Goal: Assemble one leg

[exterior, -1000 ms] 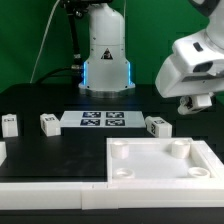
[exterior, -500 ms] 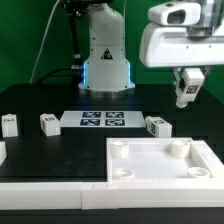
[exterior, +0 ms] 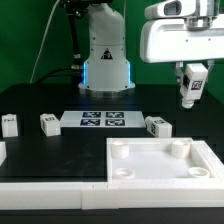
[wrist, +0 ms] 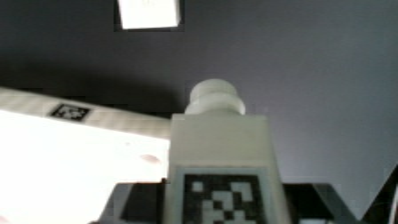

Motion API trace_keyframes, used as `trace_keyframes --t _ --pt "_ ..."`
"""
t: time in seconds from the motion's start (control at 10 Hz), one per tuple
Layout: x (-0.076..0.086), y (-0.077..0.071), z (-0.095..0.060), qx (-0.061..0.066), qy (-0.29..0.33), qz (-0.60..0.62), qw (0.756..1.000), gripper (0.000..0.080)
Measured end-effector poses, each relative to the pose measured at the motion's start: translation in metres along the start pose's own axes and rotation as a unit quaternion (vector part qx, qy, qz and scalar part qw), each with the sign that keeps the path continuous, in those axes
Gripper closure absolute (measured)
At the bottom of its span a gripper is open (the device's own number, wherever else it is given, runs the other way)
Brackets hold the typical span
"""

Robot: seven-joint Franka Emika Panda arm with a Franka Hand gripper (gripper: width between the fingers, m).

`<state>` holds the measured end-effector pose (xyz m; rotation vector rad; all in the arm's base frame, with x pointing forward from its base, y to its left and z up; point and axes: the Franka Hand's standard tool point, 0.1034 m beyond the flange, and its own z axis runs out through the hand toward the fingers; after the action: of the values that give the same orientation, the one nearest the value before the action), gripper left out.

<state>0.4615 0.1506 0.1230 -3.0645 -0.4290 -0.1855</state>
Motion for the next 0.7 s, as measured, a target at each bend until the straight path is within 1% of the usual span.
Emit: trace_keyframes --t 0.1,0.2,0.3,0.4,0.5,0.7 --pt "0.017 0.008 0.002 0.005 0.013 -0.006 1.000 0.0512" --pt "0.036 0.017 0.002 0.008 0.026 -0.007 1.000 0.0512" --pt "0.052 0.026 0.000 0.008 0.034 -0.013 0.999 0.0512" --pt "0.067 0.035 0.005 0.008 0.039 -0.020 0.999 0.0512" --pt "0.072 0.037 0.012 0.009 0.038 -0.027 0.999 0.0512" --pt "0.072 0.036 0.011 0.009 0.038 -0.028 0.999 0.0512"
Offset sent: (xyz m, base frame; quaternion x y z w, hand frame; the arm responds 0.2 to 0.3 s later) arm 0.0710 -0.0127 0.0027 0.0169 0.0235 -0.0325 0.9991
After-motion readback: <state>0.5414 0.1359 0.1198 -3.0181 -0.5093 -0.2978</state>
